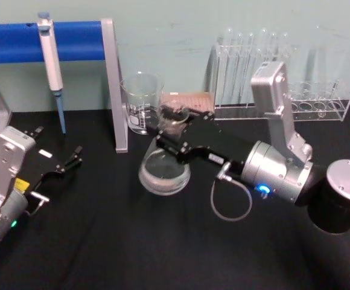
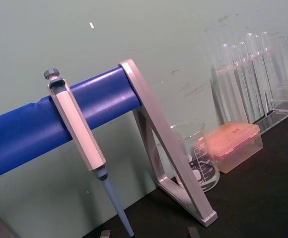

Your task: Grasp the erlenmeyer flask with one hand, shake it three times, then place it back.

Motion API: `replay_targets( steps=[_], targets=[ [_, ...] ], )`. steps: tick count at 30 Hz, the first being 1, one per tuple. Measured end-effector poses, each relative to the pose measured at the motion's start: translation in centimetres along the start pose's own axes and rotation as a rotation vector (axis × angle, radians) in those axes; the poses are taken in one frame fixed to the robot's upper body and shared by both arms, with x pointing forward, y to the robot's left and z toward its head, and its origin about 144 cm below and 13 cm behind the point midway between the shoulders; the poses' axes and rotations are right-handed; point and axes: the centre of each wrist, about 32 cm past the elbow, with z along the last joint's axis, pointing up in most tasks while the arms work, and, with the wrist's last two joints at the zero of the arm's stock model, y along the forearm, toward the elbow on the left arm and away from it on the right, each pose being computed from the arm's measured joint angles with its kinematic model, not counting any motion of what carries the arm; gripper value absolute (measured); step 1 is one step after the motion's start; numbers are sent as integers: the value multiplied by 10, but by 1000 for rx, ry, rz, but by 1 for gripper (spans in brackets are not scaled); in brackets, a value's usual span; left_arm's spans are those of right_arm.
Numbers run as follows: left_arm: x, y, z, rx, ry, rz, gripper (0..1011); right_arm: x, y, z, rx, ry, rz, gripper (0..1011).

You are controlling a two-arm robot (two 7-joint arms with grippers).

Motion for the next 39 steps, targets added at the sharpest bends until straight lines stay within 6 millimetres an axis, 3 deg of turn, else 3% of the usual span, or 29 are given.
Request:
replay_targets(
  steps=[23,39],
  targets=[
    [0,0,0,0,0,0,1001,-32,9,-3,-16,32,273,448],
    [0,0,0,0,0,0,1001,-25,9,-3,-2,21,216,448]
  ],
)
